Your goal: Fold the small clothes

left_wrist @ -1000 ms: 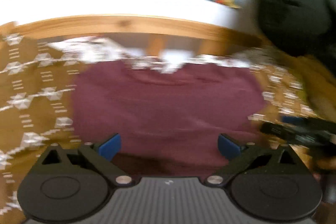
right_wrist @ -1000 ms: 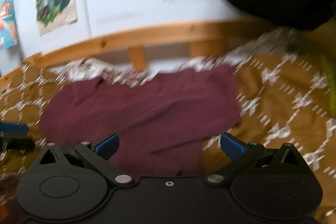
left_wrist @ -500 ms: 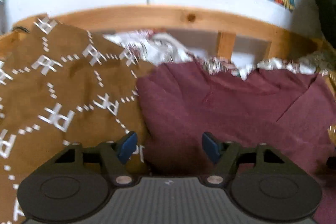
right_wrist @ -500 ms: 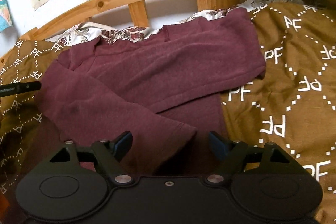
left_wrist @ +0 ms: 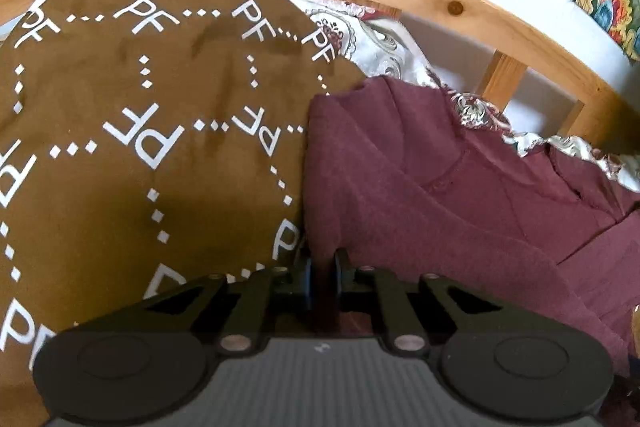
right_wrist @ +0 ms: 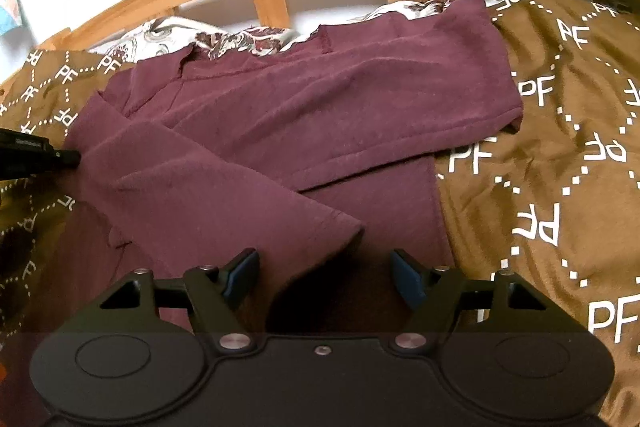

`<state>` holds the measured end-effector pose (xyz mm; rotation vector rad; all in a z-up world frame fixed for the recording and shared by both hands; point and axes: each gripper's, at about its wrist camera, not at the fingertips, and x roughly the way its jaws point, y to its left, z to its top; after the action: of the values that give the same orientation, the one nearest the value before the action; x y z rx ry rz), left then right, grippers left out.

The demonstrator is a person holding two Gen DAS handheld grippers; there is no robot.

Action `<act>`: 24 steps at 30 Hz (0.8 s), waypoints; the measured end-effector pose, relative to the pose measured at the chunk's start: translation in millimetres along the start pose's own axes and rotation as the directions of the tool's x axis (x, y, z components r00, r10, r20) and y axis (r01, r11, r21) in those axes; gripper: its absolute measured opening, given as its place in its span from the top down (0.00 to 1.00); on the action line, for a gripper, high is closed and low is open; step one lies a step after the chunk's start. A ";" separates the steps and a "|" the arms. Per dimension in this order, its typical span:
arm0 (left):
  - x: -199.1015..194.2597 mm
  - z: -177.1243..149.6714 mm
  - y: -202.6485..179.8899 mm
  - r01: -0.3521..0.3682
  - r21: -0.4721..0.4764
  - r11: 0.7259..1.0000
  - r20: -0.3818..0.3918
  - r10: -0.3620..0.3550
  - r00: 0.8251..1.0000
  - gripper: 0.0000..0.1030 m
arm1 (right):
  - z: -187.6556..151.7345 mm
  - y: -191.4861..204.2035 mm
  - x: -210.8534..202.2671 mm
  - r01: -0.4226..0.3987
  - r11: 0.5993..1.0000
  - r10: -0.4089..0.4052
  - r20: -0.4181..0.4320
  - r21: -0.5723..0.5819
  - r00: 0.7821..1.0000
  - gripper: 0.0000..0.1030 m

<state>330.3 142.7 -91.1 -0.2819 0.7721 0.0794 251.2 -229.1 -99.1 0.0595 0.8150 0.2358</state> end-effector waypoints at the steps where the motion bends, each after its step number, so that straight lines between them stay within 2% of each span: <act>1: -3.1 0.5 -0.3 0.007 -0.011 1.000 -0.001 -0.007 1.000 0.82 | -0.3 1.1 0.2 0.002 1.000 -0.002 0.001 -0.006 1.000 0.28; 2: -6.0 0.4 -0.3 0.009 -0.025 1.000 -0.001 -0.009 1.000 0.78 | -0.4 1.6 -0.8 0.006 1.000 -0.006 0.005 -0.014 1.000 0.28; 4: -12.5 1.0 1.2 0.015 -0.052 0.999 0.009 -0.015 1.000 0.44 | -0.5 2.2 -3.9 0.014 1.000 -0.014 0.016 -0.024 1.000 0.28; 6: -23.9 -2.7 3.7 0.031 -0.078 0.996 0.031 -0.029 0.999 0.29 | -1.6 1.4 -9.1 0.022 0.999 -0.021 0.028 -0.025 0.999 0.27; 8: -37.2 -6.8 2.1 0.027 -0.079 0.997 0.050 -0.023 0.998 0.19 | -1.6 -0.7 -16.7 0.029 0.999 -0.029 0.033 -0.013 0.999 0.24; 10: -52.6 -12.8 -2.3 0.011 -0.061 0.998 0.069 -0.006 0.998 0.07 | -1.6 -0.9 -28.0 0.019 1.000 -0.019 0.044 0.000 0.999 0.15; 14: -92.7 -27.8 -13.1 -0.017 0.003 1.000 0.092 0.017 0.996 0.00 | 2.0 7.7 -59.7 0.021 0.998 -0.016 0.081 -0.063 0.997 0.08; 18: -131.4 -51.7 -27.0 -0.029 0.056 0.998 0.079 0.025 0.997 0.01 | 4.3 17.8 -99.0 0.018 0.980 -0.002 0.083 -0.196 0.997 0.05; 21: -158.2 -76.6 -37.7 0.014 0.107 0.994 0.052 -0.020 0.998 0.01 | -2.2 28.0 -126.6 -0.002 0.951 0.018 0.049 -0.310 0.999 0.03; 24: -186.1 -97.6 -49.8 0.020 0.187 0.982 0.063 -0.032 0.998 0.01 | -16.2 40.9 -155.5 -0.019 0.892 0.031 0.019 -0.452 0.999 0.03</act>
<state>139.8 73.5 -16.6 -0.1109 0.7050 -0.0086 129.1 -225.9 6.6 -0.3665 0.7164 0.4443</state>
